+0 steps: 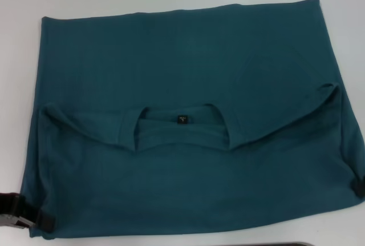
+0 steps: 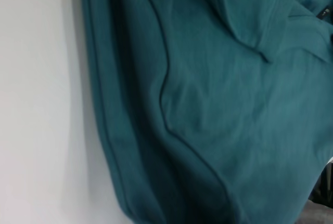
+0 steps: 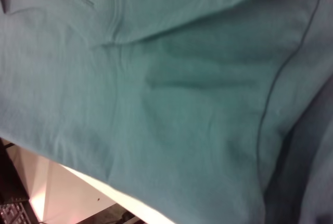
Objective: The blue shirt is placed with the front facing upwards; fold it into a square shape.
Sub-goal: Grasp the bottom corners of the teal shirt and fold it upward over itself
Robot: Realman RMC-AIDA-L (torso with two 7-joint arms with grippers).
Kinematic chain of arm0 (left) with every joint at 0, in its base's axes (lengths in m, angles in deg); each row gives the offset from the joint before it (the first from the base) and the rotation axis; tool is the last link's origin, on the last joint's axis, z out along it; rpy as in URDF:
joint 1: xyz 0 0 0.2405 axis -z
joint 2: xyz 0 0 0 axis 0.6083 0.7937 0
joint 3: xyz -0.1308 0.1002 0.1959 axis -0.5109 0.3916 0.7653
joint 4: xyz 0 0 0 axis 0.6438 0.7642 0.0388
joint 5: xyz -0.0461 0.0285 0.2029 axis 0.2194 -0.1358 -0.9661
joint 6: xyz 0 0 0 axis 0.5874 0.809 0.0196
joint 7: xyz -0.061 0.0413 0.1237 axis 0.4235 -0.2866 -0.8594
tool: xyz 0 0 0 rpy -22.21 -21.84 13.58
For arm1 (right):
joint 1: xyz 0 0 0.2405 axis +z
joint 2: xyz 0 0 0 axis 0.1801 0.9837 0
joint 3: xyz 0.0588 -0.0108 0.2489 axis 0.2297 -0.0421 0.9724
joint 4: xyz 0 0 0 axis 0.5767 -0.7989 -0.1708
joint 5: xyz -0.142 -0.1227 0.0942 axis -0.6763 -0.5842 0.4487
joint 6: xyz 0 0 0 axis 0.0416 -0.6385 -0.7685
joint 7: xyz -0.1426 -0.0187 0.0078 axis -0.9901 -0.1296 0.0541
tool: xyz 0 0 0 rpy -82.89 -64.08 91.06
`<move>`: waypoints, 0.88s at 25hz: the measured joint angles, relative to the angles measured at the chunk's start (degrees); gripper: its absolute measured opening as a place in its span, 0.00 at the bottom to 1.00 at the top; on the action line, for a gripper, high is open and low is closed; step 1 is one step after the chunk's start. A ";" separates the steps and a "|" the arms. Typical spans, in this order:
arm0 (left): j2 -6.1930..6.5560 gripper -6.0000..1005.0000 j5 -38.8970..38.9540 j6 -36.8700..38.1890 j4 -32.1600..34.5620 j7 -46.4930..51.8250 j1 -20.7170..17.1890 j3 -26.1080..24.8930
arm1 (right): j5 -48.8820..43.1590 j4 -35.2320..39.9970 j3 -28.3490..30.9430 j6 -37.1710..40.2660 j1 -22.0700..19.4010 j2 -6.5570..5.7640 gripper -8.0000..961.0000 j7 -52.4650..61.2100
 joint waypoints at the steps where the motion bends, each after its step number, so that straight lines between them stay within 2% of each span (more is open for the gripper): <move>1: 0.00 0.07 0.00 0.03 0.00 -0.10 0.06 -0.02 | 0.32 0.01 0.05 -0.09 0.40 -0.20 0.06 -0.05; 3: 0.17 0.07 0.05 0.15 -0.06 -0.19 0.80 -0.16 | 1.47 0.01 0.14 -0.15 1.18 -0.66 0.06 -0.09; 6: 1.15 0.07 0.29 0.21 0.14 -0.20 2.84 -0.52 | 5.60 0.08 0.23 -0.13 2.52 -2.20 0.07 -0.11; 8: 2.17 0.07 0.42 0.02 0.99 -0.20 4.85 -0.95 | 9.75 -0.13 0.94 -0.28 3.44 -3.75 0.07 0.07; 13: 5.74 0.07 0.30 -2.39 5.38 0.00 12.56 -4.01 | 16.05 -2.89 3.90 -3.19 5.67 -7.56 0.08 0.45; 15: 7.14 0.07 0.18 -4.49 7.61 0.55 15.64 -5.30 | 16.32 -3.23 4.87 -5.12 6.08 -8.11 0.08 0.81; 17: 7.98 0.07 0.00 -7.48 9.22 1.91 18.13 -5.54 | 16.61 -3.27 6.10 -7.96 6.39 -8.36 0.09 1.48; 19: 8.52 0.07 -0.49 -11.19 10.62 3.71 20.29 -5.20 | 17.25 -3.27 6.87 -10.98 6.69 -8.41 0.09 2.46; 22: 8.65 0.07 -1.39 -15.83 11.92 5.72 23.17 -4.81 | 17.66 -3.27 7.26 -14.25 7.18 -8.35 0.09 3.23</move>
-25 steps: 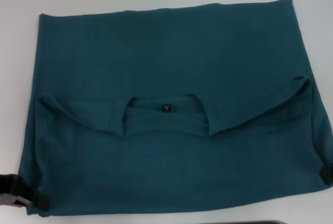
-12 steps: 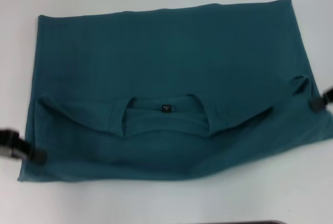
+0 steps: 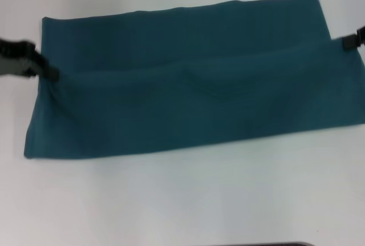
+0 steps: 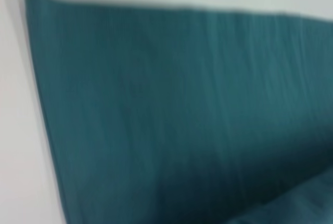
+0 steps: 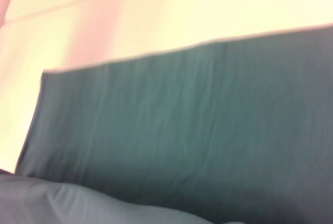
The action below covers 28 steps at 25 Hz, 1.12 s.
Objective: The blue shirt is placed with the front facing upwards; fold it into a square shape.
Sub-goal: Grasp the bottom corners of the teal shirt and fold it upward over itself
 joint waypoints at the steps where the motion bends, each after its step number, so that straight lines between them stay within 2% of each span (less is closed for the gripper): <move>1: -0.11 0.07 -0.31 -1.33 0.21 0.49 0.84 0.07 | 0.09 0.00 0.11 -1.26 0.21 0.07 0.10 0.32; 7: -0.14 0.07 -3.04 -9.55 2.45 4.57 5.30 3.16 | 1.07 0.15 0.24 -9.30 1.26 0.58 0.11 3.25; 13: -0.07 0.07 -3.82 -14.61 2.80 6.40 7.69 4.11 | 3.20 0.24 -0.49 -14.46 2.56 0.96 0.12 4.42; 15: -0.40 0.07 -3.84 -17.13 3.06 6.55 7.85 4.73 | 2.77 -0.08 -1.60 -17.37 3.02 1.62 0.12 4.96; 18: -1.10 0.07 -3.85 -21.03 4.35 6.55 7.87 6.08 | 2.36 -1.03 -6.16 -23.42 3.20 2.96 0.12 6.35; 22: -2.18 0.07 -4.06 -26.34 5.23 6.55 7.61 7.37 | 0.99 -2.98 -11.04 -30.53 3.87 4.10 0.13 7.94; 28: -3.22 0.07 -5.28 -31.48 5.65 6.81 7.71 7.74 | -3.06 -4.21 -13.48 -39.35 6.26 6.03 0.14 8.59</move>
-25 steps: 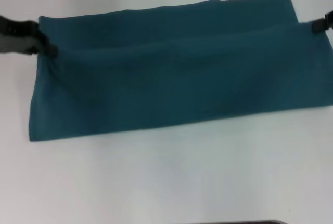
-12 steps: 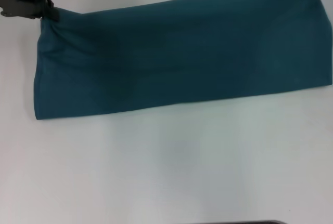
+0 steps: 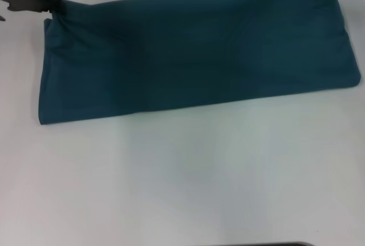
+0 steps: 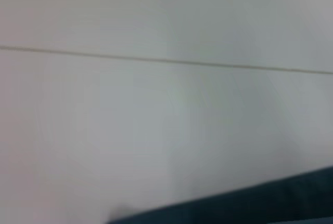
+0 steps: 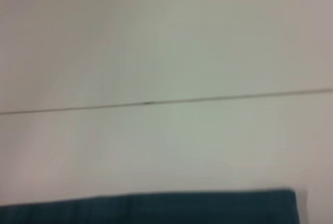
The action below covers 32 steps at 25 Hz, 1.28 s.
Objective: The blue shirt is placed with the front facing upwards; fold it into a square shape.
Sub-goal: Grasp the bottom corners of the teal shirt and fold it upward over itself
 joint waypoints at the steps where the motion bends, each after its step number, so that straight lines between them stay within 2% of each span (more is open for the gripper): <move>1: -0.18 0.07 -0.27 -1.01 0.25 0.01 0.15 0.02 | -0.66 -0.34 -0.17 -1.11 0.49 0.22 0.14 0.04; 9: -1.71 0.07 -3.97 -7.81 3.42 0.04 1.58 0.18 | -5.40 -5.46 -2.44 -9.78 4.44 1.85 0.15 0.21; 17: -1.90 0.07 -4.62 -9.05 3.93 0.00 1.84 0.74 | -8.06 -7.69 -2.67 -13.95 6.04 2.65 0.17 0.24; 27: -2.36 0.07 -4.54 -9.31 3.51 0.82 1.53 0.32 | -7.99 -7.29 -3.10 -13.36 6.16 2.68 0.18 0.24; 32: -2.04 0.16 -5.59 -10.01 3.58 4.05 1.31 0.30 | -8.16 -7.16 -2.76 -13.33 5.72 1.98 0.19 1.27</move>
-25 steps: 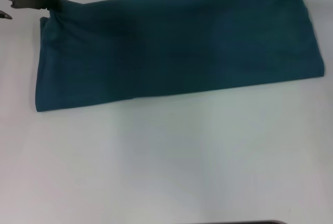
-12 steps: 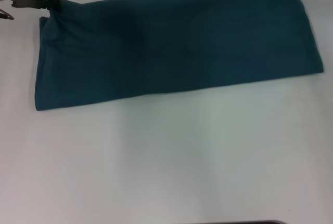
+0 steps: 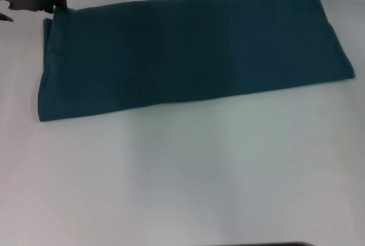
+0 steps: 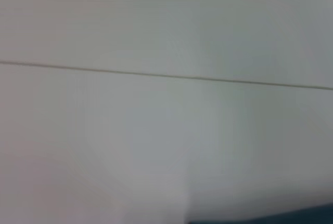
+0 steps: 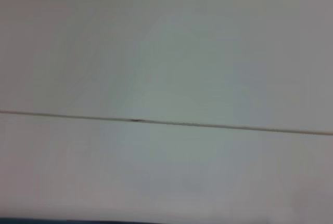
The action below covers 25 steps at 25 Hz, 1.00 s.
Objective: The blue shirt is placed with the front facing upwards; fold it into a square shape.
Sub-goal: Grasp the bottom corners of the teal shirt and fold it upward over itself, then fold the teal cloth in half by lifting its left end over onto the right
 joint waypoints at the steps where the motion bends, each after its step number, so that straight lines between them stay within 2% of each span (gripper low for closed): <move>1: 0.06 0.18 -0.24 0.08 -0.06 0.54 -0.09 -0.01 | 0.01 0.01 0.01 -0.08 -0.04 -0.23 0.19 0.24; 3: 0.12 0.22 -0.76 0.21 -0.34 1.48 -0.26 -0.03 | 0.19 0.05 0.14 0.00 -0.07 -0.91 0.20 0.34; 6: 0.17 0.28 -2.27 0.07 -1.51 3.33 -0.89 -0.16 | 0.62 0.23 0.27 1.06 -0.06 -1.88 0.34 0.40; 8: 0.21 0.32 -2.97 -0.01 -3.33 4.20 -1.89 -1.03 | 0.82 0.47 0.38 1.96 -0.05 -2.18 0.44 0.54; 12: -0.13 0.40 -1.63 1.46 -8.61 4.20 -4.38 -3.71 | 1.57 2.09 1.74 4.11 -0.80 -2.41 0.55 0.67; 14: -0.36 0.48 0.63 3.19 -11.30 3.77 -5.82 -4.35 | 3.46 3.93 2.62 5.64 -2.04 -2.39 0.61 -0.16; 17: -0.45 0.61 8.20 6.79 -14.11 0.89 -8.66 -6.77 | 9.65 8.43 3.21 9.32 -5.58 -2.01 0.70 -3.51; 18: -0.43 0.65 11.34 8.19 -14.57 -0.59 -9.72 -8.25 | 12.03 10.11 3.24 10.70 -7.18 -1.85 0.70 -4.61; 19: -0.36 0.69 15.88 10.16 -14.77 -2.95 -11.03 -10.55 | 18.15 13.61 3.26 14.52 -10.94 -1.45 0.70 -7.38; 20: -0.27 0.73 20.69 12.35 -14.75 -5.59 -12.43 -12.84 | 18.15 13.61 3.26 14.52 -10.94 -1.45 0.70 -7.38; 21: -0.26 0.77 25.93 14.90 -14.50 -8.12 -14.13 -14.92 | 21.86 15.21 3.31 16.18 -13.29 -1.14 0.70 -9.46; 23: -0.41 0.85 32.27 18.08 -14.14 -10.62 -16.86 -16.47 | 29.86 16.93 3.41 19.80 -17.95 -0.42 0.70 -14.94; 25: -1.61 0.84 39.02 22.30 -14.01 -12.71 -20.79 -16.42 | 38.21 17.03 3.80 23.27 -22.35 -0.08 0.70 -20.76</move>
